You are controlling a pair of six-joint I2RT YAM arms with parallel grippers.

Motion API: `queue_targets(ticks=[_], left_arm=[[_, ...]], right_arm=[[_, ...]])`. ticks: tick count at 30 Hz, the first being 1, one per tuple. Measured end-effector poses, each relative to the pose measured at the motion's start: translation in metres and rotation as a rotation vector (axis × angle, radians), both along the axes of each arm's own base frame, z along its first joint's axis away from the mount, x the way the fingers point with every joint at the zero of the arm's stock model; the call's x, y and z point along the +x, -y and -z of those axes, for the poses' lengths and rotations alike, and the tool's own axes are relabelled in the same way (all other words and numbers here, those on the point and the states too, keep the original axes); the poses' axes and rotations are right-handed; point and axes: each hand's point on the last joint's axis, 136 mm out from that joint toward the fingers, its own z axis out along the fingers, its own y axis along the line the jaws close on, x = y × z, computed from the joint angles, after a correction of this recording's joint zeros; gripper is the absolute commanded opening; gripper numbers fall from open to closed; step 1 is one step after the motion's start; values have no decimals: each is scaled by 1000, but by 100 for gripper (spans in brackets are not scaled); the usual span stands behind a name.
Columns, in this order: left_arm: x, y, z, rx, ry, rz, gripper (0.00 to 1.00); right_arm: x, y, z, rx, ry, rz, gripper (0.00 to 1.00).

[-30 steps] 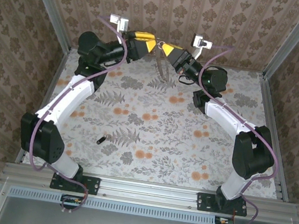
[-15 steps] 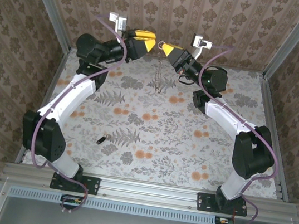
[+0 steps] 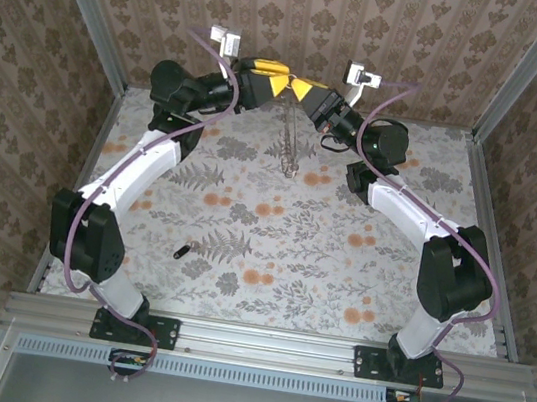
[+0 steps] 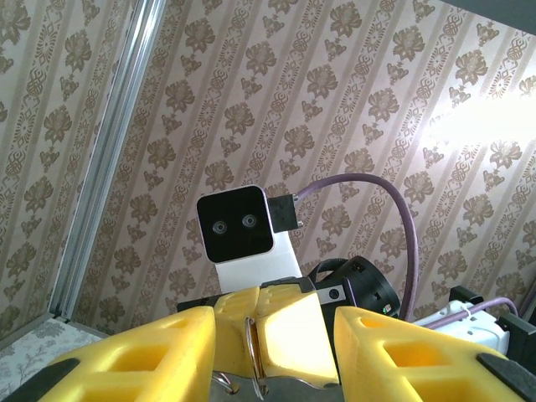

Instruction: Put the keys on the keyring

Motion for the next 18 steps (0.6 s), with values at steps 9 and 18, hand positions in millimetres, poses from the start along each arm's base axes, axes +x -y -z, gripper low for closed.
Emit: queue_targets(ticks=[9, 18], left_arm=[[2, 1, 5, 12, -13, -4, 35], [6, 3, 15, 32, -37, -7, 30]], right_arm=[[1, -1, 2, -6, -8, -2, 0], [2, -1, 3, -8, -14, -2, 0]])
